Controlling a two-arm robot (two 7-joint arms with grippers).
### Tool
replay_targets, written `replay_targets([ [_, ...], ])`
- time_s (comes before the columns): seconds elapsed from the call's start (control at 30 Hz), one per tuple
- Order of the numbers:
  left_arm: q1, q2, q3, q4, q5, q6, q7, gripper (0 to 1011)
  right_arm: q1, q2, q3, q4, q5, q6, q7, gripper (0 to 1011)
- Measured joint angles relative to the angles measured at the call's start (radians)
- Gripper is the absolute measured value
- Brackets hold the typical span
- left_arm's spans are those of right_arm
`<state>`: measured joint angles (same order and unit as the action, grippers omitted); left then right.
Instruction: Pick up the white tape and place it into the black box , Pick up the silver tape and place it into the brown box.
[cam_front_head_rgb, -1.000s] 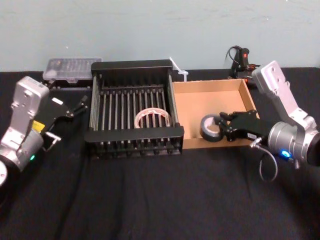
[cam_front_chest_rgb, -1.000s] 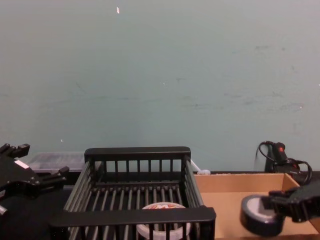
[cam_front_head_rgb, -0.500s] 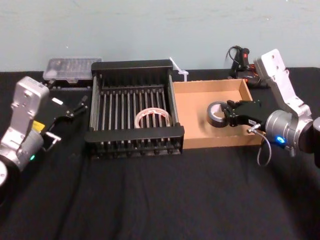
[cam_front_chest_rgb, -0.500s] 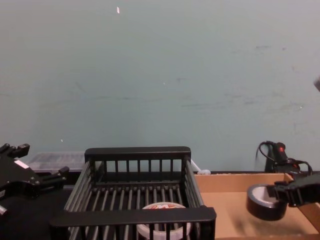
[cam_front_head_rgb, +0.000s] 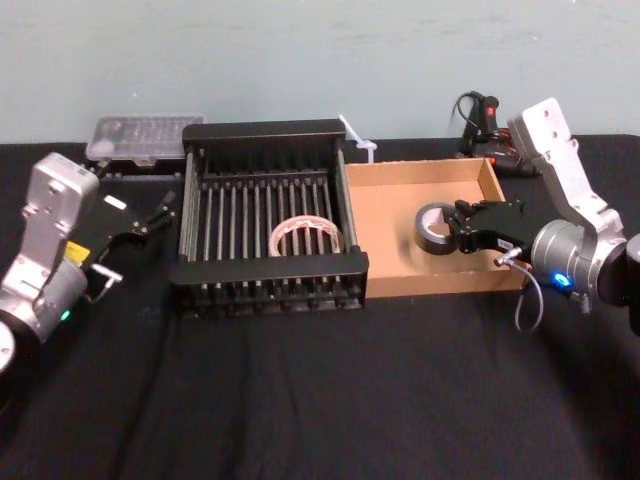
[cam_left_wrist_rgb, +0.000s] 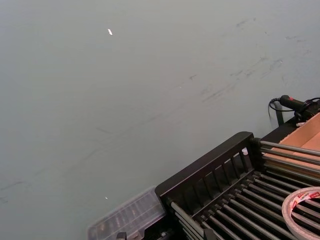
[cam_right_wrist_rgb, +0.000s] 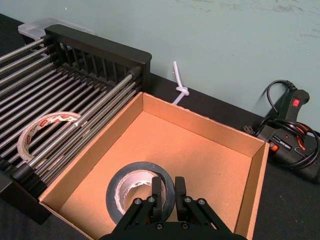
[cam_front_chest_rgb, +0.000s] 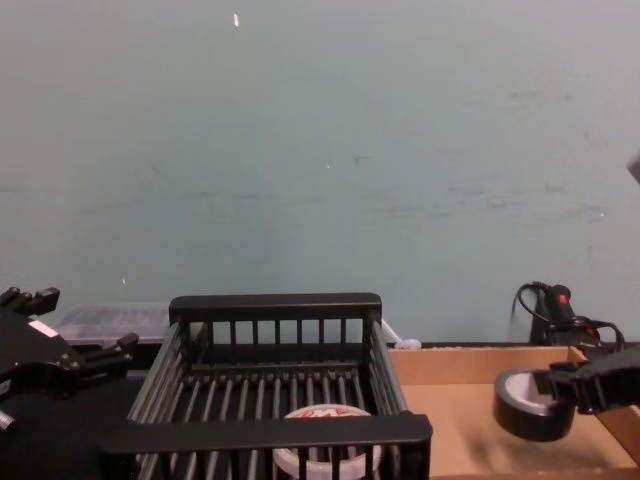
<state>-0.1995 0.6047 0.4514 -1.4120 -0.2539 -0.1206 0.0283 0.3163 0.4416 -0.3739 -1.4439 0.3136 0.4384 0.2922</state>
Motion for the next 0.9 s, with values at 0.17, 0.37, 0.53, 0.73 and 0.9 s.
replay_targets([
  [0.17, 0.000, 0.000, 0.000, 0.000, 0.000, 0.000, 0.000, 1001, -0.001, 0.001, -0.001, -0.002, 0.001, -0.001, 0.001, 266],
  [0.37, 0.000, 0.000, 0.000, 0.000, 0.000, 0.000, 0.000, 1001, -0.001, 0.002, -0.001, -0.003, 0.002, -0.001, 0.002, 446],
  [0.53, 0.000, 0.000, 0.000, 0.000, 0.000, 0.000, 0.000, 1001, -0.002, 0.002, -0.002, -0.003, 0.003, -0.001, 0.003, 606],
  [0.73, 0.000, 0.000, 0.000, 0.000, 0.000, 0.000, 0.000, 1001, -0.002, 0.003, -0.002, -0.004, 0.003, -0.001, 0.004, 786],
  [0.9, 0.000, 0.000, 0.000, 0.000, 0.000, 0.000, 0.000, 1001, -0.002, 0.003, -0.002, -0.004, 0.004, -0.001, 0.004, 926],
])
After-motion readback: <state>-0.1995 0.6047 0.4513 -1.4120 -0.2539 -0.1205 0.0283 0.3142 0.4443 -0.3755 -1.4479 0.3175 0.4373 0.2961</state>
